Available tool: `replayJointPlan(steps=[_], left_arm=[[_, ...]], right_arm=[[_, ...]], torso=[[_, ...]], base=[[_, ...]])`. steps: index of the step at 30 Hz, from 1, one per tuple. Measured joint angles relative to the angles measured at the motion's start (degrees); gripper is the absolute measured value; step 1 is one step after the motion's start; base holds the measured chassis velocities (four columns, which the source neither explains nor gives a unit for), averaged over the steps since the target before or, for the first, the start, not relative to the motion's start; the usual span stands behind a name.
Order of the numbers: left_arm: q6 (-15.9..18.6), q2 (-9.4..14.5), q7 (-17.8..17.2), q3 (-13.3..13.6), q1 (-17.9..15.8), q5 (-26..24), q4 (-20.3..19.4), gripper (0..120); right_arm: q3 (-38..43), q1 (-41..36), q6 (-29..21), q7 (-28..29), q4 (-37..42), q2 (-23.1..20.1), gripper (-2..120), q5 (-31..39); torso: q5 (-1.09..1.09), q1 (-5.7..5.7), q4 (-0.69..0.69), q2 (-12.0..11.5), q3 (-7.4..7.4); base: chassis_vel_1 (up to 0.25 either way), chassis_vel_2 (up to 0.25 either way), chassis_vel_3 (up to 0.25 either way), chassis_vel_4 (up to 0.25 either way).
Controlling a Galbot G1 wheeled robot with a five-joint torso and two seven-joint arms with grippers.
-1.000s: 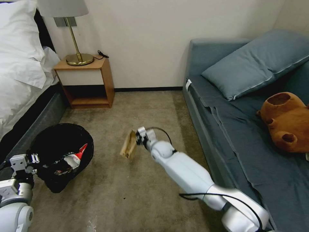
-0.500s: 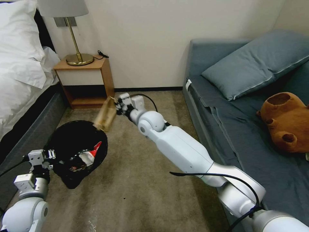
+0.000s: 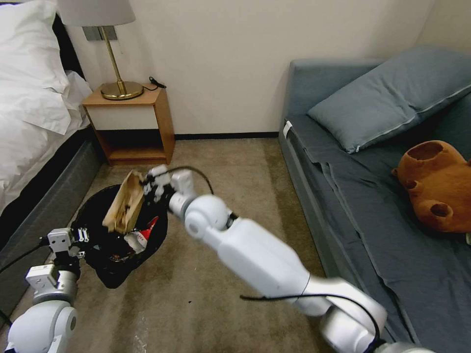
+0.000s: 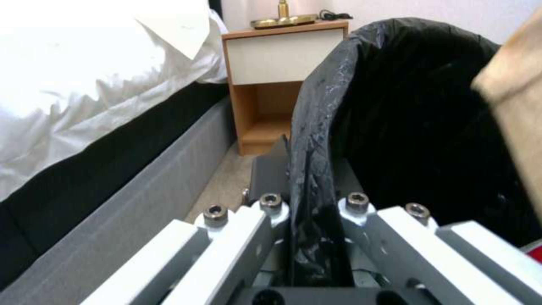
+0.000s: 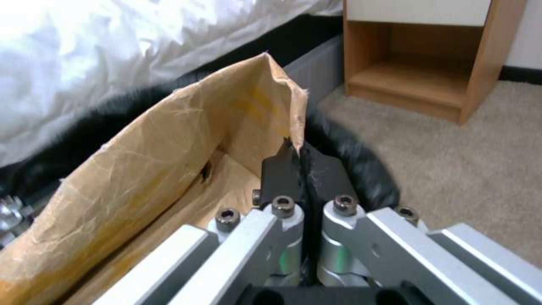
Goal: Pick up the trash bin, then pick up the garbage on the floor and place it into the trash bin.
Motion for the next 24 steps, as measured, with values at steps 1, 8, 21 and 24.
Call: replayJointPlan(steps=[1, 8, 21, 24], left_arm=[[-0.1, 0.0, 0.0, 0.0, 0.1, -0.1, -0.1, 4], [-0.2, -0.3, 0.0, -0.2, 0.4, -0.9, -0.6, 4], [1.0, -1.4, -1.0, 0.0, 0.9, -4.7, -0.7, 4], [1.4, -1.6, -1.4, 0.0, 0.8, -5.3, -0.7, 4]], right_arm=[[-0.3, -1.2, 0.4, 0.2, -0.8, 0.3, 0, -1.2], [-0.5, -3.0, -0.2, 3.4, -2.3, 0.4, 5, -3.4], [0.1, -5.5, 0.7, 3.4, -0.4, 0.3, 50, -5.2], [-0.6, -5.9, 1.1, 2.4, 0.9, 0.3, 61, -5.2]], torso=[[0.01, 0.00, 0.01, 0.0, 0.00], [0.00, 0.00, -0.02, 0.0, 0.00], [0.01, 0.00, -0.01, 0.0, 0.00], [0.01, 0.00, -0.01, 0.0, 0.00]], base=[[0.000, 0.000, 0.000, 0.000], [0.000, 0.000, 0.000, 0.000], [0.000, 0.000, 0.000, 0.000], [0.000, 0.000, 0.000, 0.000]])
